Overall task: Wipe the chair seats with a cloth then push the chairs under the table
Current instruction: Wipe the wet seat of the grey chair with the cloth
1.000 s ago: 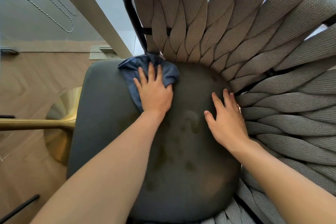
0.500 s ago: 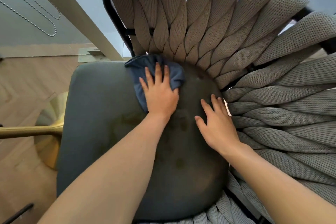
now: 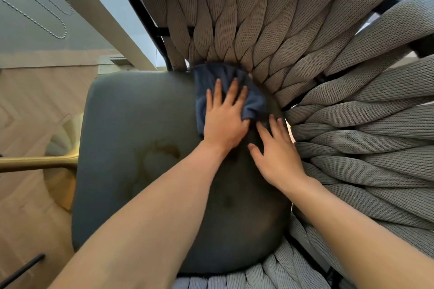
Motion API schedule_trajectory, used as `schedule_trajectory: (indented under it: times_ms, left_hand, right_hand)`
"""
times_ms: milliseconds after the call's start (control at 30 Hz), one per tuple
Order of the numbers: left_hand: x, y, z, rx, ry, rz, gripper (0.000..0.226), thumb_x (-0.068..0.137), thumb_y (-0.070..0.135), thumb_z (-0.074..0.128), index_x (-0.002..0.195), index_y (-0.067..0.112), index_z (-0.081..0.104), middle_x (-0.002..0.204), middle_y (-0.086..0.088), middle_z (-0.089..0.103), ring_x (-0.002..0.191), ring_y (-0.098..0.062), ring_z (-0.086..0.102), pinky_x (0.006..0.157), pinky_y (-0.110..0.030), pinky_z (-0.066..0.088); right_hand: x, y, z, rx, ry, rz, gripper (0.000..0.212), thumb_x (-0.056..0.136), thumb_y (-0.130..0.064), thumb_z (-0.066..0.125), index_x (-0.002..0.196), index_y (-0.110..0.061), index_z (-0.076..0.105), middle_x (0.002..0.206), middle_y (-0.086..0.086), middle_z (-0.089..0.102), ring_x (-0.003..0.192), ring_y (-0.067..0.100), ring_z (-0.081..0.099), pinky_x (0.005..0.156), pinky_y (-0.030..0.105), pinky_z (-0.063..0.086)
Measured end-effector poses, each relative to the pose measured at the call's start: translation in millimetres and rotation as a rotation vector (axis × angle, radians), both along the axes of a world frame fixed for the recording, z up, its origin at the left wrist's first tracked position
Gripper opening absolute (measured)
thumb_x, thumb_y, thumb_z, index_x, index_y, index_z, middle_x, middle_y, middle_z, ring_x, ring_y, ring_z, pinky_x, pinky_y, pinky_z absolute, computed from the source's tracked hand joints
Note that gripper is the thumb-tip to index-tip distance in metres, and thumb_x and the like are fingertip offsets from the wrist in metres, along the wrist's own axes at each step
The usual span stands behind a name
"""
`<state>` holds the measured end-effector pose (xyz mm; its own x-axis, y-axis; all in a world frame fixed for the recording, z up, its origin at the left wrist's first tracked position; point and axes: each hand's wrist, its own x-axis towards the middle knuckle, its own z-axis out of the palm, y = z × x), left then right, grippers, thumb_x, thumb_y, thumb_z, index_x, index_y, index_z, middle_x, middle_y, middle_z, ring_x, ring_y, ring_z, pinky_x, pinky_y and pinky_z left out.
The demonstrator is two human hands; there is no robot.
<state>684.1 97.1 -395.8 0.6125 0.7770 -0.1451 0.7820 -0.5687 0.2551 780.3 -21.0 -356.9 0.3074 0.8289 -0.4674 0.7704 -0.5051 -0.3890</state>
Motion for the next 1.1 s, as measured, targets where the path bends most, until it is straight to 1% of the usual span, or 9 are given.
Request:
schedule_trajectory:
  times_ms: [67,133,200,333,433,567,867,1000,1100]
  left_hand:
    - [-19,-4,-2,-0.001,-0.020,-0.222,0.065,0.086,0.045,0.035,0.146,0.022,0.042,0.157,-0.003,0.031,0.148,-0.035,0.014,0.120,-0.053,0.010]
    - [-50,-1,-4,0.046,-0.020,-0.316,0.062,0.086,0.043,0.039,0.145,0.023,0.044,0.155,-0.001,0.035,0.147,-0.030,0.020,0.121,-0.048,0.011]
    - [-69,8,-4,0.087,-0.017,-0.205,0.062,0.085,0.043,0.038,0.143,0.023,0.048,0.153,-0.002,0.040,0.145,-0.031,0.026,0.120,-0.048,0.015]
    - [-28,11,2,0.029,0.004,0.066,0.067,0.085,0.046,0.031,0.148,0.023,0.039,0.158,-0.004,0.030,0.148,-0.036,0.014,0.120,-0.054,0.009]
    - [-4,0,3,-0.015,-0.017,-0.116,0.065,0.086,0.044,0.036,0.147,0.024,0.040,0.159,-0.002,0.027,0.148,-0.037,0.010,0.119,-0.056,0.007]
    - [-39,9,2,0.012,0.041,-0.270,0.061,0.087,0.042,0.042,0.146,0.025,0.041,0.158,0.000,0.031,0.148,-0.030,0.016,0.121,-0.048,0.011]
    - [-163,33,11,0.011,0.134,0.256,0.065,0.082,0.030,0.047,0.146,0.019,0.041,0.155,-0.008,0.035,0.145,-0.038,0.023,0.117,-0.054,0.022]
    - [-206,3,10,0.021,0.157,0.537,0.065,0.089,0.024,0.056,0.150,0.017,0.034,0.158,-0.007,0.028,0.145,-0.039,0.020,0.119,-0.053,0.017]
    - [-199,-9,7,0.007,0.179,0.722,0.065,0.093,0.029,0.052,0.152,0.017,0.028,0.160,-0.007,0.023,0.146,-0.040,0.015,0.119,-0.054,0.012]
  right_hand:
    - [1,-1,-1,0.010,-0.001,0.009,0.055,0.096,-0.038,0.048,0.145,-0.016,0.037,0.163,0.010,0.008,0.151,0.026,-0.001,0.121,0.043,0.013]
    - [2,0,0,0.004,0.008,0.010,0.057,0.096,-0.039,0.047,0.148,-0.018,0.033,0.163,0.009,0.006,0.151,0.025,-0.003,0.121,0.041,0.011]
    - [2,0,1,-0.006,0.022,0.004,0.061,0.097,-0.040,0.045,0.152,-0.021,0.025,0.164,0.006,0.002,0.151,0.023,-0.005,0.122,0.040,0.009]
    - [2,0,0,0.000,0.022,0.000,0.062,0.097,-0.040,0.046,0.152,-0.021,0.025,0.164,0.007,0.002,0.151,0.024,-0.004,0.122,0.040,0.009]
    - [2,0,-1,-0.002,0.008,0.004,0.058,0.096,-0.038,0.049,0.148,-0.018,0.033,0.163,0.009,0.008,0.151,0.025,-0.002,0.121,0.041,0.012]
    - [3,0,-1,-0.003,0.003,0.005,0.057,0.096,-0.037,0.048,0.148,-0.019,0.033,0.163,0.007,0.006,0.151,0.024,-0.002,0.121,0.038,0.011]
    - [-5,-1,-7,0.025,-0.012,-0.053,0.061,0.096,-0.037,0.049,0.151,-0.020,0.029,0.164,0.007,0.005,0.151,0.024,0.000,0.122,0.037,0.006]
    - [-9,-1,-8,0.030,-0.012,-0.084,0.060,0.097,-0.038,0.048,0.151,-0.021,0.029,0.164,0.004,0.004,0.151,0.021,-0.002,0.122,0.039,0.007]
    - [-14,0,-9,0.034,-0.026,-0.111,0.060,0.097,-0.038,0.048,0.151,-0.022,0.028,0.164,0.004,0.004,0.151,0.020,-0.003,0.122,0.043,0.008]
